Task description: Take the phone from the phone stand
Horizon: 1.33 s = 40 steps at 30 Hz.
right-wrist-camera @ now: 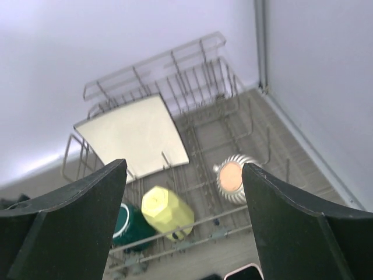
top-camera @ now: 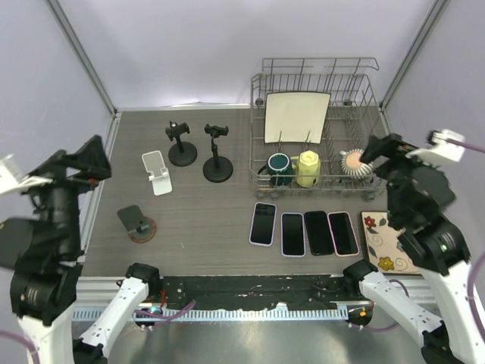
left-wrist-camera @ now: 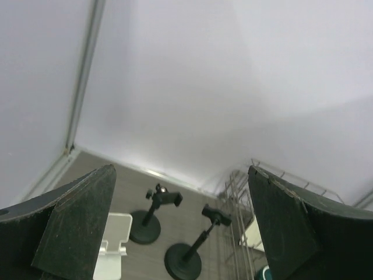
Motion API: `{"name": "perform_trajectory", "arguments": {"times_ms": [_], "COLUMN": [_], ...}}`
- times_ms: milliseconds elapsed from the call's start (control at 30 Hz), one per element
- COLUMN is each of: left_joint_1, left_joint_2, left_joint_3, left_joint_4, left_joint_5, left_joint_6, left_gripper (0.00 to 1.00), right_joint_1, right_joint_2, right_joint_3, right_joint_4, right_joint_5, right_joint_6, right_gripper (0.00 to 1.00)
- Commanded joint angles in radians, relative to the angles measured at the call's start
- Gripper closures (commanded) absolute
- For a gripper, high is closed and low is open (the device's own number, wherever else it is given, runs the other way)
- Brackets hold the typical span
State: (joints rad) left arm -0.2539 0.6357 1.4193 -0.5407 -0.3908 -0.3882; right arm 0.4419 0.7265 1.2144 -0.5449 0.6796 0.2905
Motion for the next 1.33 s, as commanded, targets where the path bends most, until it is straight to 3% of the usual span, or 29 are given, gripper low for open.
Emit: {"name": "perform_trajectory", "arguments": {"times_ms": [0, 267, 333, 533, 667, 1300], "left_joint_1": [0.002, 0.002, 0.002, 0.002, 0.002, 0.002], "left_joint_2": [-0.072, -0.122, -0.139, -0.165, -0.165, -0.149], "left_joint_3": [0.03, 0.082, 0.078, 0.055, 0.043, 0.041], "left_joint_4": [0.064, 0.094, 0.097, 0.093, 0.09, 0.067], "left_joint_5": [-0.069, -0.12, -0.128, -0.143, -0.135, -0.126], "left_joint_6": [0.132, 0.204, 0.204, 0.206, 0.19, 0.209], "left_gripper": [0.0, 0.0, 0.0, 0.0, 0.0, 0.0], "right_joint_1": [0.0, 0.0, 0.0, 0.0, 0.0, 0.0], "right_joint_2": [-0.108, -0.292, -0.303, -0.289, -0.299, -0.277], "right_joint_3": [0.002, -0.114, -0.128, -0.107, -0.107, -0.119], "right_joint_4": [0.121, 0.384, 0.402, 0.381, 0.376, 0.382], "right_joint_5": [0.086, 0.019, -0.038, -0.058, -0.15, -0.14], "right_joint_6": [-0.146, -0.249, -0.284, -0.286, -0.329, -0.307], "right_gripper": [0.15, 0.14, 0.08, 0.07, 0.07, 0.06]}}
